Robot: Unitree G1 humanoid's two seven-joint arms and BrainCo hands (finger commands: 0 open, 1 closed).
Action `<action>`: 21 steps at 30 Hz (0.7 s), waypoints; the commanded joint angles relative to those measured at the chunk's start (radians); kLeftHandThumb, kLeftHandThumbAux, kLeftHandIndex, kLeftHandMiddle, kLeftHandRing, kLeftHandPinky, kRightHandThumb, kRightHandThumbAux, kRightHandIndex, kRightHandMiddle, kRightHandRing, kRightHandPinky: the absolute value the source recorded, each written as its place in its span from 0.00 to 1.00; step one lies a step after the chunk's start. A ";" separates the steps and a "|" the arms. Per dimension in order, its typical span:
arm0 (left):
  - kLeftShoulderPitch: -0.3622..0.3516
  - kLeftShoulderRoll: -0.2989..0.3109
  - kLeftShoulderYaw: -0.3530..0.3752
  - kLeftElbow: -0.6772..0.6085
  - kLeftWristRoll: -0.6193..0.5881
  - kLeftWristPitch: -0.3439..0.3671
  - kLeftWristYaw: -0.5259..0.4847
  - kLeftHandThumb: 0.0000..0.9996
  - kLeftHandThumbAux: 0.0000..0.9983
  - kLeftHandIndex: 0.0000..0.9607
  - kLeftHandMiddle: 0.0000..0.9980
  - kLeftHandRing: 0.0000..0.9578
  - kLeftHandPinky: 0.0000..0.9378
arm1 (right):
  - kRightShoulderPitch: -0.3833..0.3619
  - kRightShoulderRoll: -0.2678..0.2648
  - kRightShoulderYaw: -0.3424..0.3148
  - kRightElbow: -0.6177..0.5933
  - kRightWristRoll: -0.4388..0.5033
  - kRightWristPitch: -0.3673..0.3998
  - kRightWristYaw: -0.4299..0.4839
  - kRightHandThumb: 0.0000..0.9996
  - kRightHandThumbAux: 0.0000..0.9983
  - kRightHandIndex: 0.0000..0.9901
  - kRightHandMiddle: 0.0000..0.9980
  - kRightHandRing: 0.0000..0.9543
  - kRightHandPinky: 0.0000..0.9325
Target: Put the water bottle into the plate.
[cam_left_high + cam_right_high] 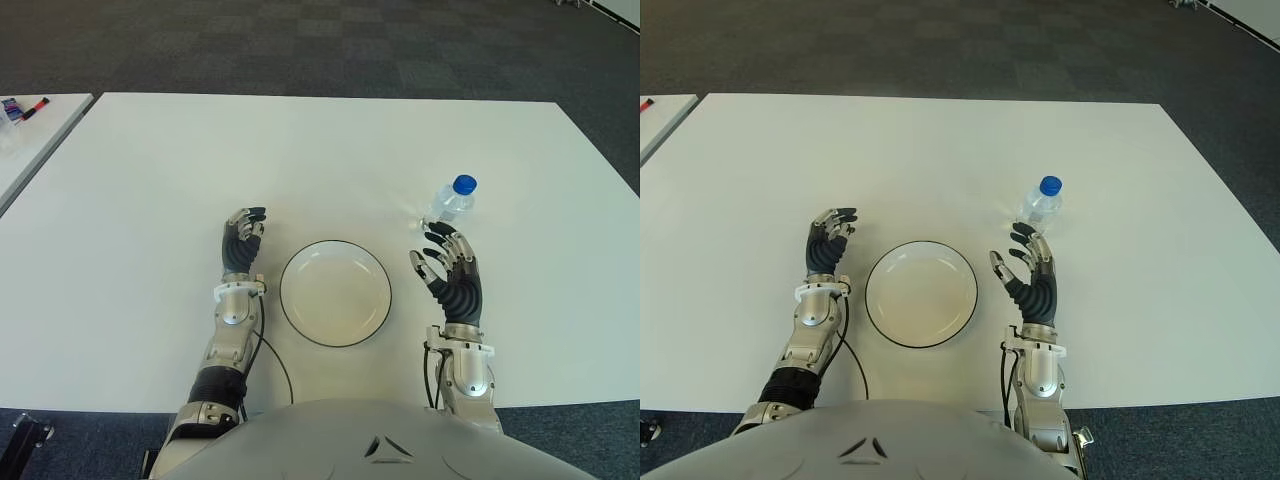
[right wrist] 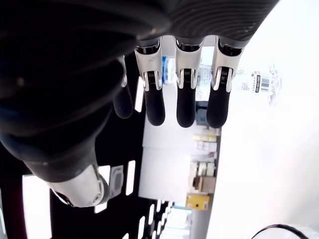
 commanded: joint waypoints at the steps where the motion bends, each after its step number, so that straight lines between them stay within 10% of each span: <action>1: 0.003 0.000 0.000 0.011 -0.004 0.001 -0.010 0.72 0.71 0.43 0.33 0.36 0.41 | 0.002 -0.002 -0.009 -0.004 0.010 -0.010 0.007 0.63 0.75 0.17 0.23 0.24 0.31; 21: -0.003 0.004 0.002 0.023 -0.011 -0.005 -0.013 0.72 0.71 0.43 0.33 0.36 0.41 | -0.055 0.013 -0.073 0.105 -0.078 -0.050 -0.104 0.68 0.80 0.15 0.23 0.24 0.32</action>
